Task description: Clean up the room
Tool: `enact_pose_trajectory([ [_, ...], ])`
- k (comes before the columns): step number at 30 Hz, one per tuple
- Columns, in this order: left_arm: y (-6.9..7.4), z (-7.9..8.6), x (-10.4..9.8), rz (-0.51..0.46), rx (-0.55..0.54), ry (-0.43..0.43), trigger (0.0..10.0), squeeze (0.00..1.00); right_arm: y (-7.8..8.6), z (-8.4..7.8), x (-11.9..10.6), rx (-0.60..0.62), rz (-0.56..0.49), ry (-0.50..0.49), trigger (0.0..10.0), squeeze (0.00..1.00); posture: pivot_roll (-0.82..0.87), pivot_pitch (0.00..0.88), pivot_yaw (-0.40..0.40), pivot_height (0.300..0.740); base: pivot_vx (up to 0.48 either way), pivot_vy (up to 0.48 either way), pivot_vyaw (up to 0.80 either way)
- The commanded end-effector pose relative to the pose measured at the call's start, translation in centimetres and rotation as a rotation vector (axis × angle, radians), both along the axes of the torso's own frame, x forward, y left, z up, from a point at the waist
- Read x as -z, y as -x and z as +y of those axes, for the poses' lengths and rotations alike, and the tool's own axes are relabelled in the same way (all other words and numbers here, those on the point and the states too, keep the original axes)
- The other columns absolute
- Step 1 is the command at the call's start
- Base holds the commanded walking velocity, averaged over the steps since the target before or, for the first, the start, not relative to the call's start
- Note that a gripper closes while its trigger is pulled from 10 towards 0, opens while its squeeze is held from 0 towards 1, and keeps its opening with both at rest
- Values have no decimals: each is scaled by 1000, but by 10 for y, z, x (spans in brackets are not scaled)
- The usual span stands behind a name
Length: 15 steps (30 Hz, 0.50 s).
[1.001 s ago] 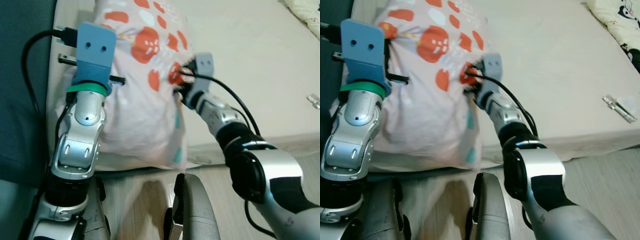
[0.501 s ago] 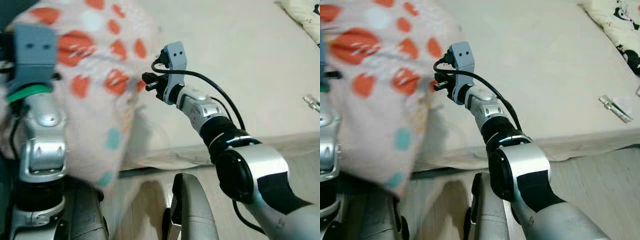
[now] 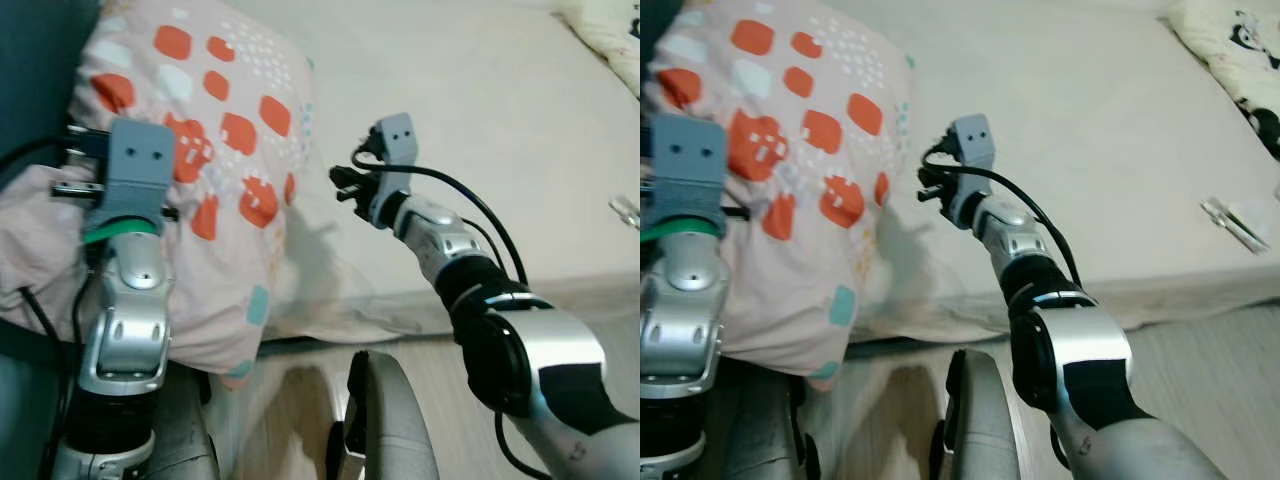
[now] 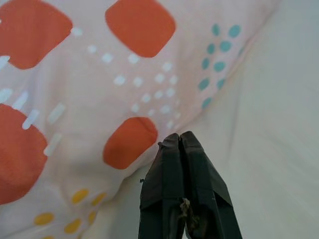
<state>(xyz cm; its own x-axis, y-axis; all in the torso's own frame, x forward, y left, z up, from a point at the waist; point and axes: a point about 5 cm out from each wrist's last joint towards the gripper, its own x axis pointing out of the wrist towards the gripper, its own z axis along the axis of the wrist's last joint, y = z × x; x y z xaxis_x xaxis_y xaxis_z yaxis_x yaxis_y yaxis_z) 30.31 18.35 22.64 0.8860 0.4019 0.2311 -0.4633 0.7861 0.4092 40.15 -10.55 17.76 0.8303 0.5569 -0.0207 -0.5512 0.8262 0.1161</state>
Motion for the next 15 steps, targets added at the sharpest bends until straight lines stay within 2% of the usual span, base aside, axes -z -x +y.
enact_pose_trajectory([
  [1, -5, -13, 1, -33, 41, -23, 10000, 1000, 2, -14, 1, 18, -49, -32, 10000, 0, 99, 72, -99, 555, 0, 0, 0],
  [3, -5, -13, 1, -33, 41, -23, 10000, 1000, 2, -14, 1, 18, -49, -32, 10000, 0, 99, 72, -99, 555, 0, 0, 0],
  [6, -1, -7, -14, -147, -36, -86, 10000, 1000, 6, -20, -5, -15, -146, -62, 10000, 0, 90, 66, -88, 555, 0, 0, 0],
  [8, 5, -5, -25, -209, -40, -113, 10000, 1000, 11, -25, -10, -34, -217, -99, 10000, 0, 87, 61, -76, 555, 0, 0, 0],
  [15, 5, -6, -29, -234, -21, -120, 10000, 1000, 14, -27, -11, -35, -248, -118, 10000, 0, 87, 60, -74, 555, 0, 0, 0],
])
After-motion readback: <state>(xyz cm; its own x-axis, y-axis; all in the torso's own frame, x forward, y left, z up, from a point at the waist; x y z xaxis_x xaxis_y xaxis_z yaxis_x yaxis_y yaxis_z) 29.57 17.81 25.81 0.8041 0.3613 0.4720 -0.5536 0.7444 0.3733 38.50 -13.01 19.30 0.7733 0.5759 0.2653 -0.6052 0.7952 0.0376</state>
